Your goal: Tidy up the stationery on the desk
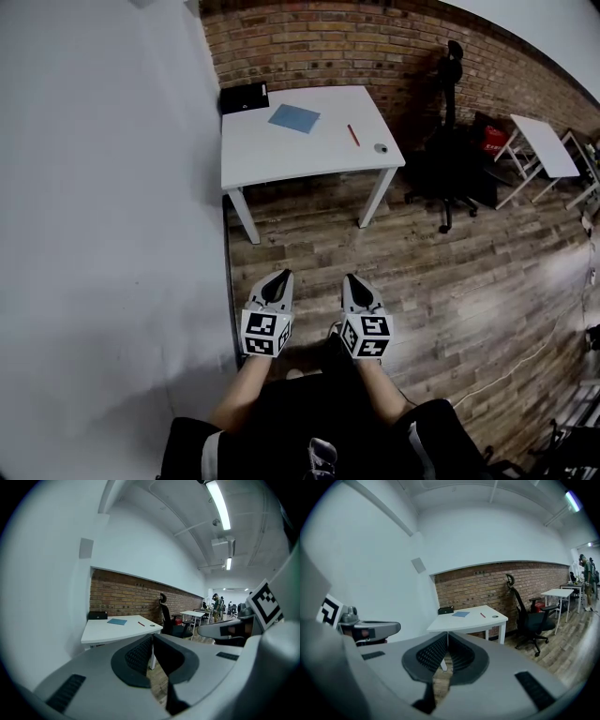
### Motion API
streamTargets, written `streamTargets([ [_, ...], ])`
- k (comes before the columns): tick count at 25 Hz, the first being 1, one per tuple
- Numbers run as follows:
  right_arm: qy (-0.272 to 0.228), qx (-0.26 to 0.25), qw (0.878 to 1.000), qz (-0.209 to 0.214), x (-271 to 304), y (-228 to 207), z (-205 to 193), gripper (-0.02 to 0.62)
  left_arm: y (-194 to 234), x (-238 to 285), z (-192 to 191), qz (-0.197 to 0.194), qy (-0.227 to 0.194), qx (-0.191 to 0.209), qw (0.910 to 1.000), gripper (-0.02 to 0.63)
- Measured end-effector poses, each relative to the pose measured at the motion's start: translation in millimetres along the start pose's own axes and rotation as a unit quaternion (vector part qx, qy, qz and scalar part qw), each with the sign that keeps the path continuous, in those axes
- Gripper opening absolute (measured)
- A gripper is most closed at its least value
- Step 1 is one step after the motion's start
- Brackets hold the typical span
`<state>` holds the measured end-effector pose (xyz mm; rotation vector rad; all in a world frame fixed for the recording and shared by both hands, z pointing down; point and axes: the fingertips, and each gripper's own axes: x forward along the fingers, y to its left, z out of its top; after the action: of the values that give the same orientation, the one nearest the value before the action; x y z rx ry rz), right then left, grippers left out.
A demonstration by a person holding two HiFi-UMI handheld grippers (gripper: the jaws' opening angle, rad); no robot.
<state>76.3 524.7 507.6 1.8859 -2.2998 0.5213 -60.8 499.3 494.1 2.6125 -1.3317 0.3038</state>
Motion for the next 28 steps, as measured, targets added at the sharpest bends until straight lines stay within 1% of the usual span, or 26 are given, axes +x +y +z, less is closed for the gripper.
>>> streamTargets([
  [6, 0.000, 0.002, 1.000, 0.003, 35.2, -24.3, 25.8, 0.025, 7.6, 41.8, 22.4, 0.002, -0.001, 0.001, 1.0000, 0.025],
  [11, 0.002, -0.001, 1.000, 0.013, 60.9, -43.6, 45.9, 0.023, 14.1, 72.3, 40.3, 0.013, -0.001, 0.000, 0.9999, 0.025],
  [22, 0.005, -0.010, 0.999, 0.042, 105.5, -98.3, 75.7, 0.023, 9.9, 138.1, 60.7, 0.041, 0.001, -0.001, 0.9992, 0.025],
  [28, 0.012, -0.018, 0.998, 0.062, 118.4, -132.9, 78.8, 0.025, -1.1, 167.1, 62.9, 0.063, 0.003, -0.012, 0.9980, 0.025],
])
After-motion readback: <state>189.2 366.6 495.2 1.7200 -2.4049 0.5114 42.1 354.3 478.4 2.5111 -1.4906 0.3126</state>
